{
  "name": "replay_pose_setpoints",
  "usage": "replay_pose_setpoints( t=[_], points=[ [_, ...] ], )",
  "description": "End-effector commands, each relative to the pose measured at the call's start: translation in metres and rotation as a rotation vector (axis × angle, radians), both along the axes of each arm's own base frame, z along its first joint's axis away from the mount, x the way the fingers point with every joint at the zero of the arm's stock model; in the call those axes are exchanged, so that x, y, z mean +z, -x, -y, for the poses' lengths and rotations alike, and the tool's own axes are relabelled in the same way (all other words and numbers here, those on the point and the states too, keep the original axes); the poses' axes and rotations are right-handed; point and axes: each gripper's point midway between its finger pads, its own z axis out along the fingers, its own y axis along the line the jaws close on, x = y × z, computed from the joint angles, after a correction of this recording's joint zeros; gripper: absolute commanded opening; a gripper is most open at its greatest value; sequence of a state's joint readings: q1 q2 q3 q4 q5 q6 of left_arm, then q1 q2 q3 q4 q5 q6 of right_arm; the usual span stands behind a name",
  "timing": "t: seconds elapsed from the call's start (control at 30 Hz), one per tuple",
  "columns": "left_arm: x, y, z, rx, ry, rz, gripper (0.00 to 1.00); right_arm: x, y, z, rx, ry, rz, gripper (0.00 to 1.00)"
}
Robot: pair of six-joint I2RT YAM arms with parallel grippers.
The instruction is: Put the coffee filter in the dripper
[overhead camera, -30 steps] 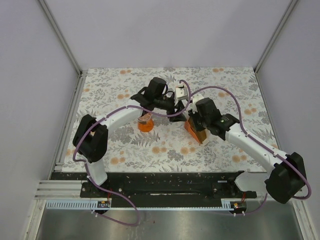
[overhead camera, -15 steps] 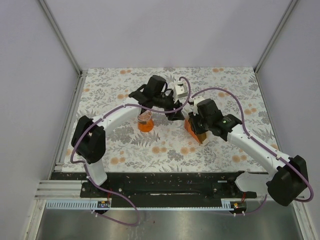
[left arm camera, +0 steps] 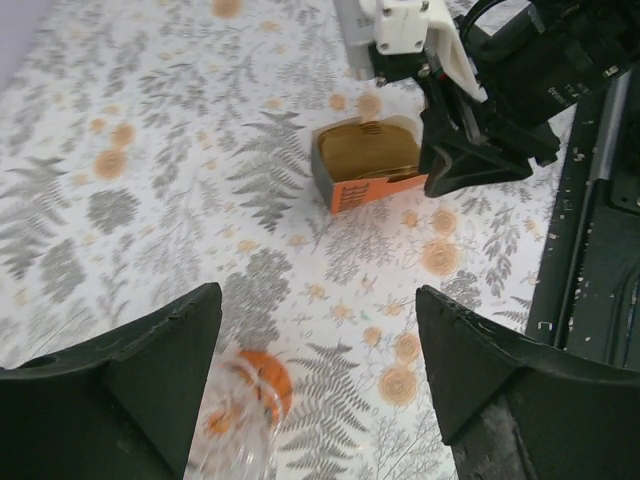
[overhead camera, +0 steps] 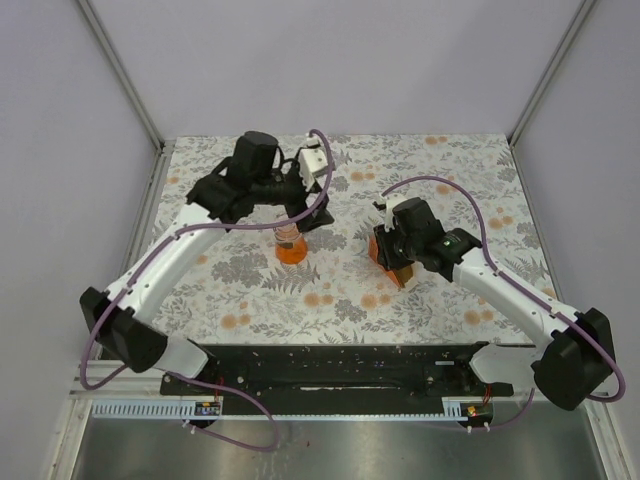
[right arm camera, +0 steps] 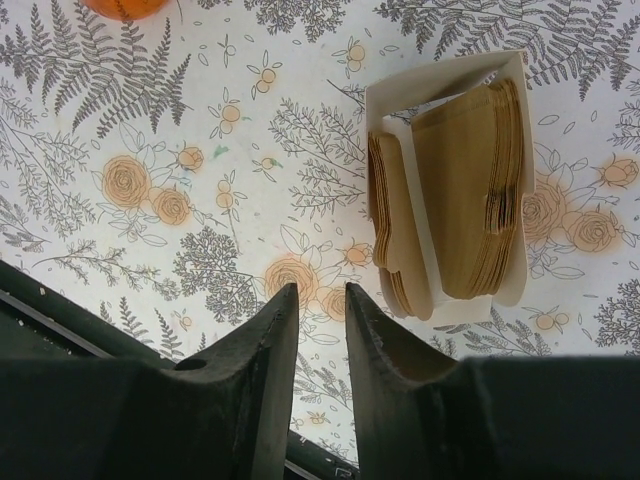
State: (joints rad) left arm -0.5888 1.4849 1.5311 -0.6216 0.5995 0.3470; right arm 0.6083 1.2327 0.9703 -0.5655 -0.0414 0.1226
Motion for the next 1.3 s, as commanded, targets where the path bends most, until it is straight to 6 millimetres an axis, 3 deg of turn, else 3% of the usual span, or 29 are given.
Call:
replay_pose_setpoints(
  t=[0.0, 0.17, 0.33, 0.6, 1.27],
  points=[
    [0.024, 0.0, -0.053, 0.146, -0.073, 0.114, 0.83, 0.016, -0.01, -0.002, -0.045, -0.034, 0.038, 0.33],
    [0.02, -0.007, -0.113, 0.293, -0.135, 0.113, 0.85, 0.011, -0.012, 0.003, -0.066, -0.019, 0.024, 0.29],
    [0.012, -0.006, -0.144, 0.349, -0.093, 0.069, 0.85, 0.008, -0.015, 0.005, -0.082, -0.021, 0.017, 0.28],
    [0.007, -0.018, -0.16, 0.401, -0.075, 0.055, 0.85, 0.004, -0.022, 0.003, -0.066, -0.032, 0.001, 0.29],
    [0.004, -0.019, -0.164, 0.407, -0.047, 0.028, 0.85, 0.0, -0.032, 0.0, -0.066, -0.026, -0.006, 0.28]
  ],
)
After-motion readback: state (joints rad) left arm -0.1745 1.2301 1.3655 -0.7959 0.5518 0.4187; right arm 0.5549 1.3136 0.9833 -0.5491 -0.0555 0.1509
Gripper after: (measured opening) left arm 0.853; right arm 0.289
